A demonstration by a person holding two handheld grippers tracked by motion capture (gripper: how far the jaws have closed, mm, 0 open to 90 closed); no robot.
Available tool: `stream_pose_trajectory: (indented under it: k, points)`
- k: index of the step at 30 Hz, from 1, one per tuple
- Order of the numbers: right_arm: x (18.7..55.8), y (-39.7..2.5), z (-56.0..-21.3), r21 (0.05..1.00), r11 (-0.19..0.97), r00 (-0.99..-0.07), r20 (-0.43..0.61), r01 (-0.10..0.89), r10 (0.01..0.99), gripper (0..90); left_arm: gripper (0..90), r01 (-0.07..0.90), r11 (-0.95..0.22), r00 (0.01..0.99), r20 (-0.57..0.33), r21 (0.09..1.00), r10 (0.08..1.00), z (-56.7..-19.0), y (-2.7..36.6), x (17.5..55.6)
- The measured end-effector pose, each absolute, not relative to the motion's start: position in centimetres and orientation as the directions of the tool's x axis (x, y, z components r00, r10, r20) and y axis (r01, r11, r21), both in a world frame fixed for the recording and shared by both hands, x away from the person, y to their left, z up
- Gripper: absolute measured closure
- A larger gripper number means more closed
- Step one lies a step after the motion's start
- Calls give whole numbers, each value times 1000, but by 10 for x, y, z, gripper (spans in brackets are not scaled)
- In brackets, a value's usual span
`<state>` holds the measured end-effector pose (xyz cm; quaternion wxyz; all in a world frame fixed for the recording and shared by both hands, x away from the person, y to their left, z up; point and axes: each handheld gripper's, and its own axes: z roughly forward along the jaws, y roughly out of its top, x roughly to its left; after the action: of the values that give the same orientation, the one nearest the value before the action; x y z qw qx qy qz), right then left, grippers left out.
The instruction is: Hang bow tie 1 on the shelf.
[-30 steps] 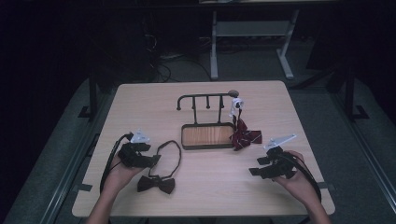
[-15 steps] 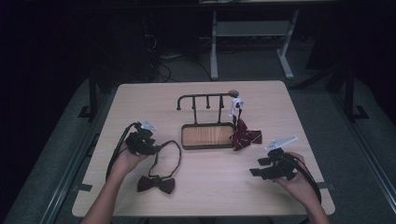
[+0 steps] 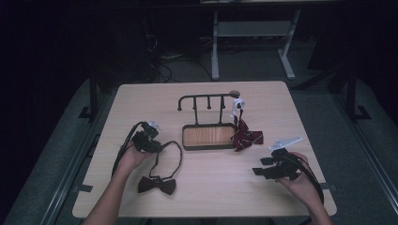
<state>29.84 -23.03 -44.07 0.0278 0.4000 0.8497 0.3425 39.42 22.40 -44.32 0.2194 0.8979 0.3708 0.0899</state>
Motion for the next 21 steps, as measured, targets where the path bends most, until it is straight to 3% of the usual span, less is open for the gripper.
stream_pose_trajectory:
  k: [9, 21]
  points:
    - [296, -232, -439, 625, 444, -689, 218, 643, 691, 426, 893, 610, -656, 739, -20, 444, 674, -442, 228, 395]
    - [296, -238, -438, 632, 419, -674, 229, 651, 702, 425, 896, 570, -679, 763, 8, 462, 646, -425, 232, 384]
